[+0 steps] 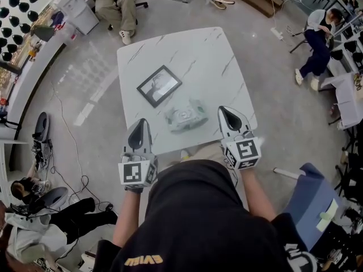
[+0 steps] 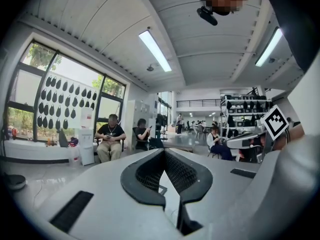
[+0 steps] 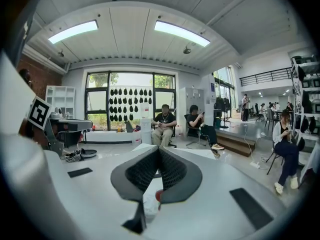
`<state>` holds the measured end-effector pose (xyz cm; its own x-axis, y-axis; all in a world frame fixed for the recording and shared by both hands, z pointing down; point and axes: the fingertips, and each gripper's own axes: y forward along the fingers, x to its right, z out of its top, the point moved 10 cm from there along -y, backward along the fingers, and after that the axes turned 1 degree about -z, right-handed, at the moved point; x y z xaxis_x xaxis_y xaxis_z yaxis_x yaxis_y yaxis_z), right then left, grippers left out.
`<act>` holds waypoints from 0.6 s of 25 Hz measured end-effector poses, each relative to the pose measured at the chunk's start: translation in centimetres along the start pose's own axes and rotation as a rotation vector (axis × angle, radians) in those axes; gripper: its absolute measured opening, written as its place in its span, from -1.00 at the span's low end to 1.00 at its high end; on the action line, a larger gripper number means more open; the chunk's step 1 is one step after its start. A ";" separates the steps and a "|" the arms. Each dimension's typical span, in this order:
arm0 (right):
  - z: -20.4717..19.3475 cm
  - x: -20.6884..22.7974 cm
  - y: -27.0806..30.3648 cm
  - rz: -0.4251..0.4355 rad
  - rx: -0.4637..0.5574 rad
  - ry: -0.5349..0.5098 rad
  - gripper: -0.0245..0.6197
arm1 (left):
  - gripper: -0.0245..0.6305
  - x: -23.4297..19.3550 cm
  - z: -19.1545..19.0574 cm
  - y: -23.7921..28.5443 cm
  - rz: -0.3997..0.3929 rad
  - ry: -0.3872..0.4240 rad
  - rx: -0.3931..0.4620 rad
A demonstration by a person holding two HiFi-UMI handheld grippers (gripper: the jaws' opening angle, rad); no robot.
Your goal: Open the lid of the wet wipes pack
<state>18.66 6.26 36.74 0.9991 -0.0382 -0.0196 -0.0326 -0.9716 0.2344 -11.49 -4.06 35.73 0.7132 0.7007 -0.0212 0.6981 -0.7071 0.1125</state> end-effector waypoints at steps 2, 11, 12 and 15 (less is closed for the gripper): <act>0.0 0.2 -0.1 -0.001 0.001 -0.002 -0.92 | -0.88 0.2 0.3 0.0 0.010 -0.001 -0.008; 0.3 0.5 -0.3 0.003 0.017 -0.015 -0.92 | -0.88 0.7 0.1 -0.2 -0.002 0.007 0.010; 0.4 0.4 -0.2 0.002 0.019 -0.014 -0.92 | -0.88 0.6 0.3 -0.2 0.001 0.012 0.000; 0.5 0.4 0.0 0.001 0.020 -0.014 -0.92 | -0.88 0.4 0.5 -0.1 0.011 0.015 -0.018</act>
<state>19.01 6.11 36.25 0.9985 -0.0425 -0.0334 -0.0344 -0.9761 0.2148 -11.23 -3.74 35.20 0.7195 0.6945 -0.0047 0.6890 -0.7130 0.1301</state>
